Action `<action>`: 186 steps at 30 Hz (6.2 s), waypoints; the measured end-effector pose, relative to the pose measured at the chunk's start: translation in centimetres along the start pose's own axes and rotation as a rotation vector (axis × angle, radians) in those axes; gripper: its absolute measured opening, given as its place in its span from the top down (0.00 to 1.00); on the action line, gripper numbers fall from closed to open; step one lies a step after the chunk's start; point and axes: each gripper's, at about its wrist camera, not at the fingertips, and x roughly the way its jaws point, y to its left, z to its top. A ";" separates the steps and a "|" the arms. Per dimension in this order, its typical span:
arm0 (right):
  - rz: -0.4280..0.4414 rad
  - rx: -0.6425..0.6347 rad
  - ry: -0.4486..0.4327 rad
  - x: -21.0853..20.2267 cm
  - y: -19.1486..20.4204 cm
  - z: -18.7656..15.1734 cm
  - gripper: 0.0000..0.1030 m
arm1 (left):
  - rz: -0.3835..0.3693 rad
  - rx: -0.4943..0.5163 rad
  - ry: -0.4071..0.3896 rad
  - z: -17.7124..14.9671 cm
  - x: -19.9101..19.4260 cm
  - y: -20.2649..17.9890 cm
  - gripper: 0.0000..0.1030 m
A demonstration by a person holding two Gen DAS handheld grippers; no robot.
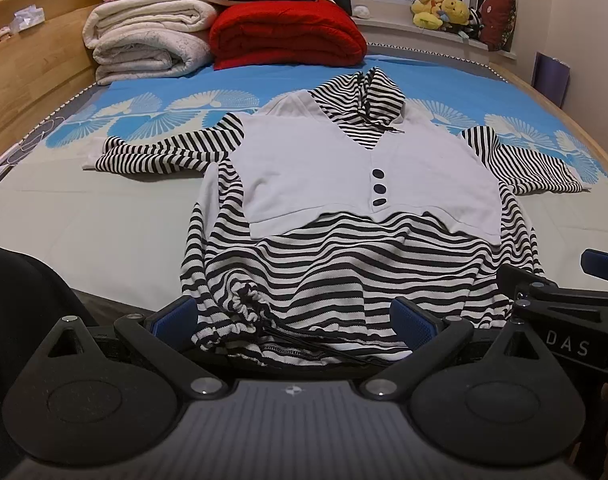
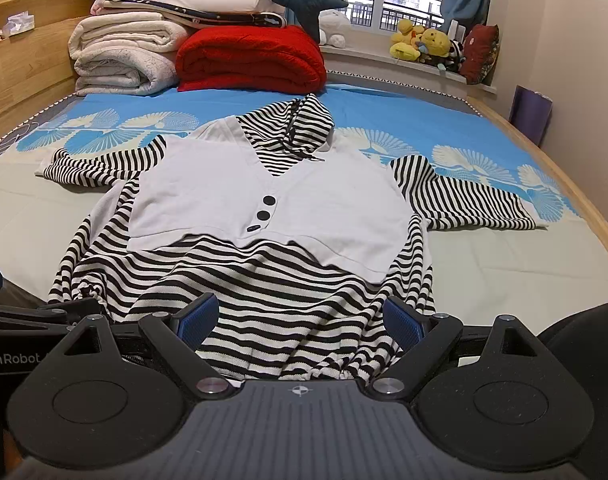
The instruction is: Fold small clothes
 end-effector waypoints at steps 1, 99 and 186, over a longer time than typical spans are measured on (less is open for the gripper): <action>0.000 -0.001 -0.001 0.0 0.0 0.0 0.13 | 0.000 0.000 0.000 0.0 0.0 0.0 0.01; -0.027 0.220 -0.339 3.6 -11.6 15.0 0.37 | 0.145 -0.133 -0.085 23.9 19.5 18.1 0.81; -0.129 0.588 0.164 36.4 -19.1 19.7 0.99 | -0.037 -0.184 0.279 31.6 35.4 10.5 0.69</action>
